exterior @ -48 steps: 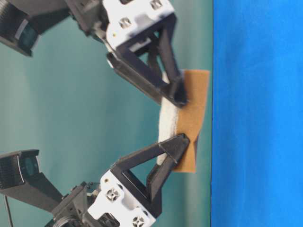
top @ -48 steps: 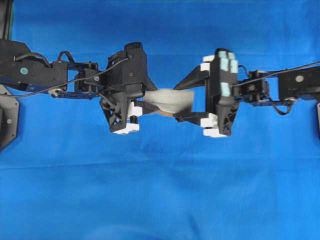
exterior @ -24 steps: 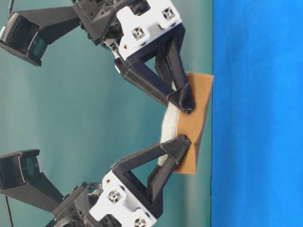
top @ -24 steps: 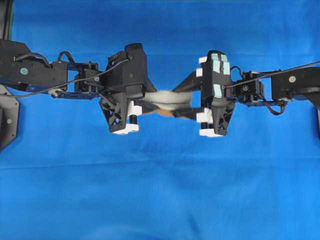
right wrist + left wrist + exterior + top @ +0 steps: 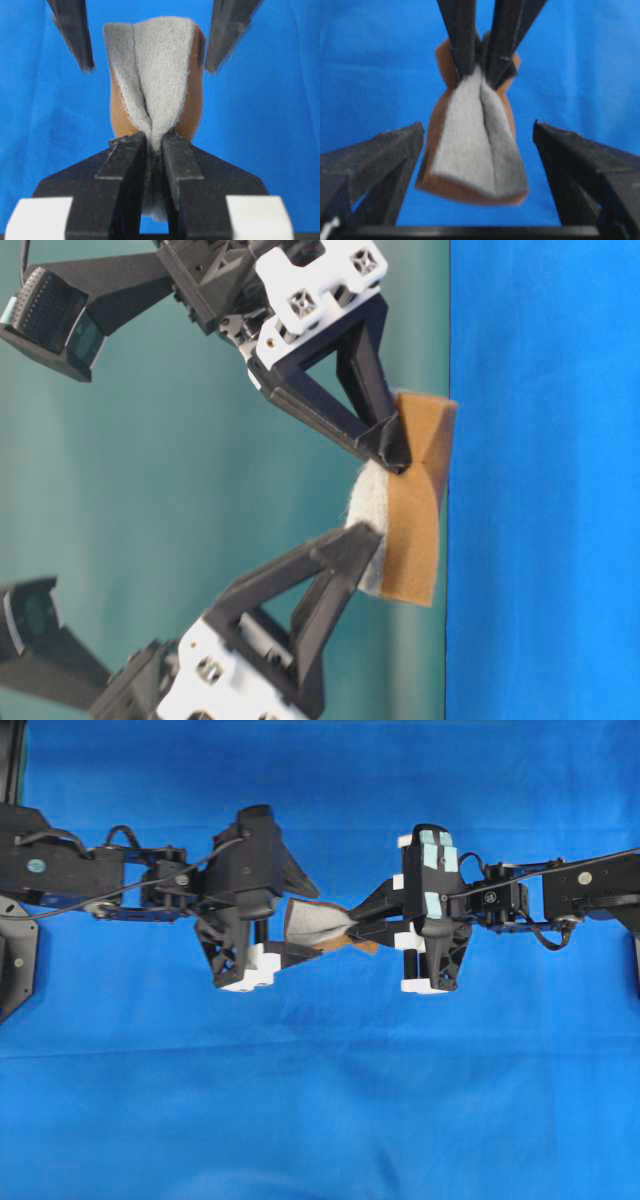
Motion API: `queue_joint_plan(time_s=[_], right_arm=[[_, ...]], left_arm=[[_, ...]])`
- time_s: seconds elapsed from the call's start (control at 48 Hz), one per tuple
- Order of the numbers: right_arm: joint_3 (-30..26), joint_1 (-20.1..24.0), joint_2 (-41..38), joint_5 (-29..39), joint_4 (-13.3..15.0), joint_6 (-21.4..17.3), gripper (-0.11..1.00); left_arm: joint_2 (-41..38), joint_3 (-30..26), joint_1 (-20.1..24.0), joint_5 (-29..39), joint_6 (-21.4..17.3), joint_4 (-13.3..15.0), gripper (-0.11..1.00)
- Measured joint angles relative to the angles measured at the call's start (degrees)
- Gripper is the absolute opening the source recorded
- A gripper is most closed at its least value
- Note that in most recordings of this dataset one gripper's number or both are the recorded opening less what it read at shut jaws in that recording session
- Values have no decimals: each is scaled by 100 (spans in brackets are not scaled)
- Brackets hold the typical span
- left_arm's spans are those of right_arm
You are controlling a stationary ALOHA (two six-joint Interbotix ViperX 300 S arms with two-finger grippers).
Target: Hand over the sponge with the left arm and wipe it with the right arm.
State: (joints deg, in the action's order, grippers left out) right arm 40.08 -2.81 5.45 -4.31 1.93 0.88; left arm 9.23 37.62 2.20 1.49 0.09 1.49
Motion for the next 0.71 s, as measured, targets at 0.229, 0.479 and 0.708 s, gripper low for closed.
queue_joint_plan(time_s=[0.229,0.479,0.708], right_arm=[[9,0,158,97,9,9,14],[88,0,290,114,9,-26,14],[114,0,316,114,9,-35,14]], left_arm=[[712,545,-193,-316,-44,0,90],[1644,1283,-360,-765,0,0,90],[2197,1600,-378,-870,18,0,90]])
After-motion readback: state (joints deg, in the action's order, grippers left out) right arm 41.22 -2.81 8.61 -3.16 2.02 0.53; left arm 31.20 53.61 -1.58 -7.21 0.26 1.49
